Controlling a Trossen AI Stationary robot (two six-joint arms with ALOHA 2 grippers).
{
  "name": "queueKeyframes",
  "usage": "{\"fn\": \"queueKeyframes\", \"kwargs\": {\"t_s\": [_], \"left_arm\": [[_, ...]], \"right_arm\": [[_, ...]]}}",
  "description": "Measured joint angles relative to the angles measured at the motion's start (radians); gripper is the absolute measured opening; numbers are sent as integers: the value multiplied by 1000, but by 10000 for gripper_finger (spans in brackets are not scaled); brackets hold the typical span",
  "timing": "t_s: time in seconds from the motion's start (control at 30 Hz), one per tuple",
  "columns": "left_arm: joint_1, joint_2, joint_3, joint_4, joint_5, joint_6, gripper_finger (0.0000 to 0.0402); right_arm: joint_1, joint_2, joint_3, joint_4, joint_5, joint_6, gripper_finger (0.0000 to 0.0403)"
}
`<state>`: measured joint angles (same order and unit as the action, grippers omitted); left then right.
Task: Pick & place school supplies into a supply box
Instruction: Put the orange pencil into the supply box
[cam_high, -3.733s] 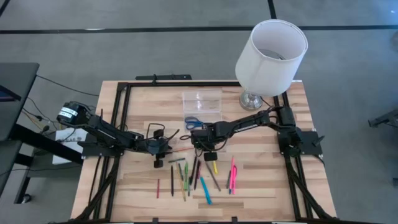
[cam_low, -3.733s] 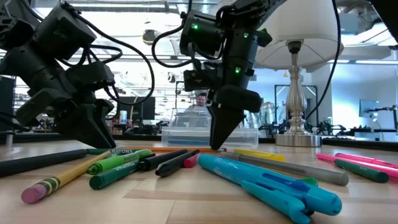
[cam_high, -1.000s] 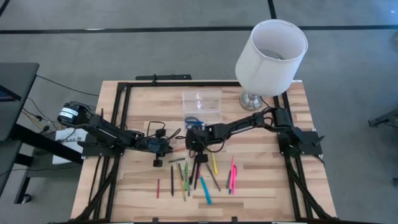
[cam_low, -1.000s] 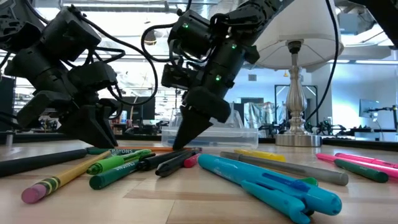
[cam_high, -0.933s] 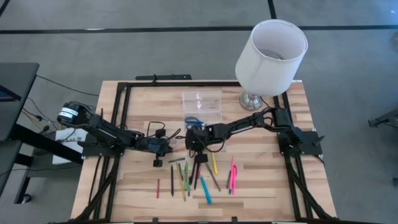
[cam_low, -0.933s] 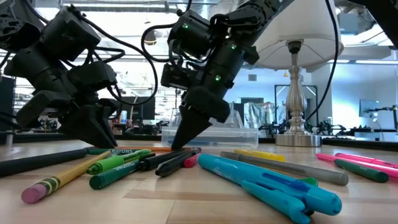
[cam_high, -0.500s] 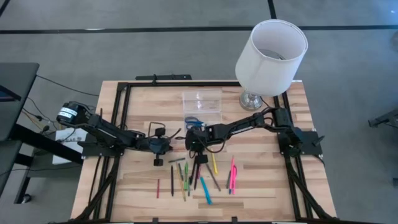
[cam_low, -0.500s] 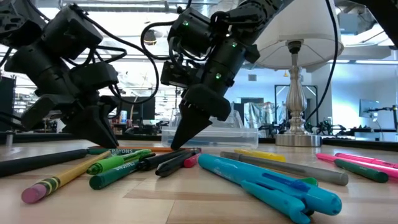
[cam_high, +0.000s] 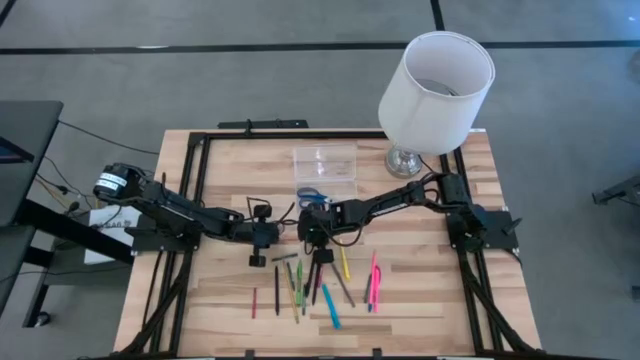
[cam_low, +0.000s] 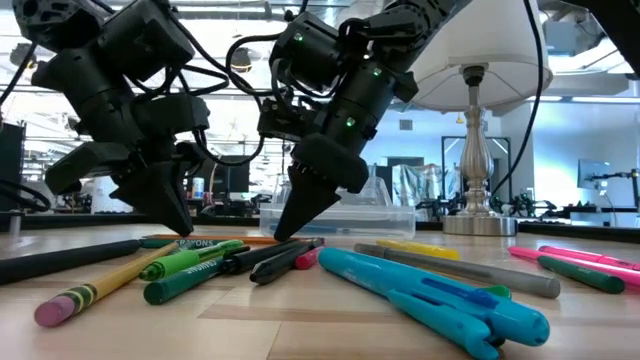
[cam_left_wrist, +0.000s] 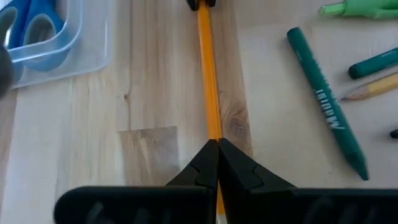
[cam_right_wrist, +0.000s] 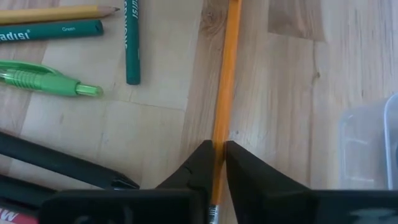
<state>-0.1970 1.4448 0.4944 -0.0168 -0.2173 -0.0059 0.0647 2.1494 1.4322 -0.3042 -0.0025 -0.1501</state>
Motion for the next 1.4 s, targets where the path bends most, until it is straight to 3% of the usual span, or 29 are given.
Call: {"fn": "queueKeyframes", "kwargs": {"t_s": [0.2,0.37,0.57,0.8,1.03,1.4], "left_arm": [[17,-4,4,-46,77,-82,1],[16,-4,5,-60,125,-92,19],[16,-4,4,-102,138,-117,50],[16,-4,3,-105,141,-132,71],[14,-4,2,-102,90,-121,12],[15,-4,-13,-95,47,-112,5]], "right_arm": [[0,0,0,-5,0,12,85],[0,0,1,-36,0,22,91],[0,-4,3,-87,-1,38,70],[0,-5,3,-97,-3,27,9],[42,-6,2,-89,88,-61,4],[46,-6,12,-99,116,-69,0]]}}
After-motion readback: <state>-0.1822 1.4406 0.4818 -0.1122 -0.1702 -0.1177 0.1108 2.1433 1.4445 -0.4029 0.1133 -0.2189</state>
